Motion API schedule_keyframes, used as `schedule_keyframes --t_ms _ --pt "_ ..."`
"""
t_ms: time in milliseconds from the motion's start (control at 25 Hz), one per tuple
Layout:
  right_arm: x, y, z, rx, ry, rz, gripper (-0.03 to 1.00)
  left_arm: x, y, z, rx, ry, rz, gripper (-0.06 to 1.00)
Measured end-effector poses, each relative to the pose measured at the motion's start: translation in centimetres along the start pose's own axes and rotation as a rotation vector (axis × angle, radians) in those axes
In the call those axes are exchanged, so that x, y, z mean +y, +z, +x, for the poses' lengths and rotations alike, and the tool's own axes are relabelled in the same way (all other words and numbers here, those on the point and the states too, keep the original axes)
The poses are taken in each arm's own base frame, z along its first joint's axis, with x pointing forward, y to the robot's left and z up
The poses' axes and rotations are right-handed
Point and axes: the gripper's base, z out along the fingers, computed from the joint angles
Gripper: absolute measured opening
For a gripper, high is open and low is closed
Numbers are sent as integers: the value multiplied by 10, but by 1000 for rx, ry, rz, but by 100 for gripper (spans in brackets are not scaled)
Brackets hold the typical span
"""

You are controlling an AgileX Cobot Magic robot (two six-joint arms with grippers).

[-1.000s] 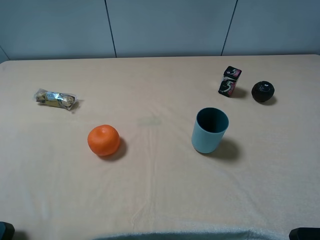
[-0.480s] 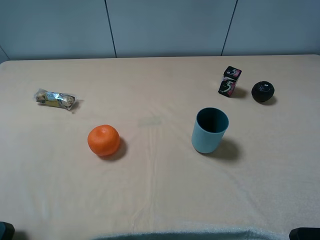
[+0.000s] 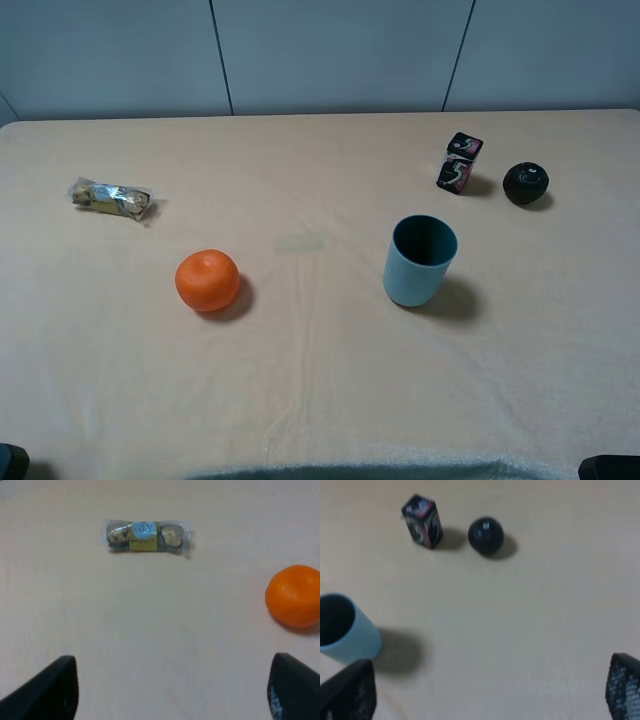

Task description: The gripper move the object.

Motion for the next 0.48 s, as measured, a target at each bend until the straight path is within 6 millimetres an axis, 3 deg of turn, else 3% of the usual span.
schedule_keyframes --t_ms 320,480 --pt "-2 21 44 -89 54 -2 69 0 0 0 0 0 0 77" --pt "-3 15 51 -189 51 10 69 0 0 0 0 0 0 77"
